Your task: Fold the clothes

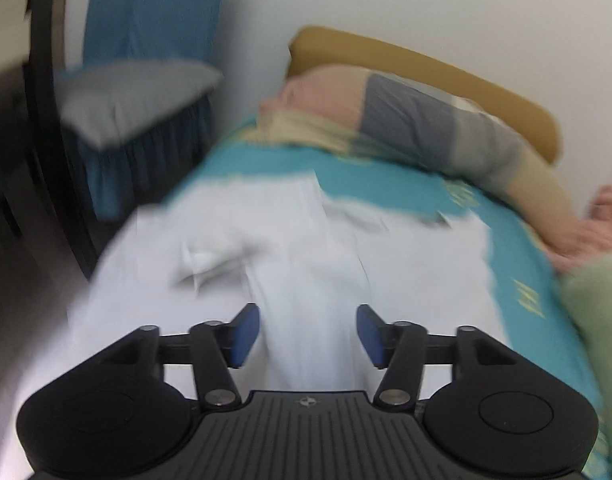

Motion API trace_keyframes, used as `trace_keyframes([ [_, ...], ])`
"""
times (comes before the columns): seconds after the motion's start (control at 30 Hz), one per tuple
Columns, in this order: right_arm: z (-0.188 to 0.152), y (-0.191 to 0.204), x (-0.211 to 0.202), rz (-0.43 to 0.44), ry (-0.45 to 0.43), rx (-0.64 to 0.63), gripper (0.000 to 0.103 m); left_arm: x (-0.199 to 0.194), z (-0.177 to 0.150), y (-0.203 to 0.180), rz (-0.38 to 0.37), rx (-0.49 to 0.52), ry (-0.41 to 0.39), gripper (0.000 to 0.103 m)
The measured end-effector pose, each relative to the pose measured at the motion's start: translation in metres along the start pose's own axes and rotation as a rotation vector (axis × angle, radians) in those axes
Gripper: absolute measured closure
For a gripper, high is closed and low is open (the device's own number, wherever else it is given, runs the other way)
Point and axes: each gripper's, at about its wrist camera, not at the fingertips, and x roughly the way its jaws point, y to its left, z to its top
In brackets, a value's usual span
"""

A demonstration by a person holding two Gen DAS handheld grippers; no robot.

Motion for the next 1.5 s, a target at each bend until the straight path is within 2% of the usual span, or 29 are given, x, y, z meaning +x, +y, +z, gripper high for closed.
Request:
trace_keyframes([
  [0.13,-0.001,-0.002,0.002,0.012,0.004,0.009,0.023,-0.081,-0.068,0.033,-0.136,-0.154,0.128,0.039],
  [0.3,-0.003,-0.002,-0.008,0.041,0.001,0.027,0.023,-0.165,-0.161,0.061,-0.206,-0.246,0.302,0.039],
  [0.37,-0.006,-0.001,-0.015,0.044,-0.003,0.017,0.023,-0.183,-0.191,0.062,-0.236,-0.258,0.375,0.039],
  [0.47,-0.012,0.003,-0.028,0.033,-0.008,-0.002,0.023,-0.193,-0.219,0.054,-0.306,-0.26,0.471,0.037],
  [0.57,-0.018,0.007,-0.041,0.021,0.002,-0.01,0.023,-0.202,-0.23,0.041,-0.328,-0.212,0.496,0.038],
  [0.63,-0.022,0.01,-0.051,0.013,0.008,-0.017,0.023,-0.206,-0.232,0.033,-0.334,-0.161,0.514,0.051],
  [0.67,-0.024,0.012,-0.056,0.009,0.013,-0.021,0.023,-0.21,-0.232,0.029,-0.334,-0.14,0.524,0.081],
  [0.7,-0.025,0.014,-0.06,0.006,0.017,-0.026,0.023,-0.213,-0.232,0.026,-0.335,-0.118,0.534,0.1],
  [0.73,-0.028,0.015,-0.066,0.009,0.019,-0.031,0.023,-0.219,-0.232,0.022,-0.331,-0.085,0.53,0.101],
  [0.87,-0.038,0.026,-0.08,0.002,0.024,-0.092,0.023,-0.262,-0.238,-0.005,-0.268,0.154,0.418,0.101],
  [0.97,-0.042,0.034,-0.079,-0.025,0.042,-0.145,0.023,-0.273,-0.257,-0.015,-0.219,0.273,0.424,0.101],
  [1.03,-0.042,0.035,-0.075,-0.022,0.059,-0.144,0.023,-0.266,-0.261,-0.014,-0.233,0.294,0.469,0.099],
  [1.07,-0.042,0.034,-0.074,-0.02,0.061,-0.139,0.023,-0.264,-0.262,-0.013,-0.241,0.298,0.485,0.094],
  [1.13,-0.042,0.033,-0.072,-0.016,0.064,-0.13,0.023,-0.267,-0.259,-0.007,-0.268,0.269,0.469,0.072],
  [1.17,-0.042,0.032,-0.071,-0.014,0.066,-0.125,0.023,-0.268,-0.254,-0.002,-0.289,0.233,0.455,0.053],
  [1.2,-0.042,0.031,-0.07,-0.011,0.068,-0.12,0.023,-0.269,-0.249,0.003,-0.309,0.196,0.44,0.045],
  [1.27,-0.04,0.029,-0.07,0.002,0.066,-0.097,0.023,-0.265,-0.239,0.017,-0.341,0.088,0.426,0.043],
  [1.37,-0.036,0.025,-0.068,0.022,0.064,-0.059,0.023,-0.242,-0.23,0.039,-0.318,-0.08,0.449,0.043],
  [1.47,-0.033,0.024,-0.065,0.035,0.058,-0.039,0.023,-0.221,-0.227,0.053,-0.293,-0.175,0.47,0.047],
  [1.5,-0.032,0.024,-0.065,0.038,0.057,-0.039,0.023,-0.22,-0.225,0.051,-0.296,-0.165,0.463,0.048],
])
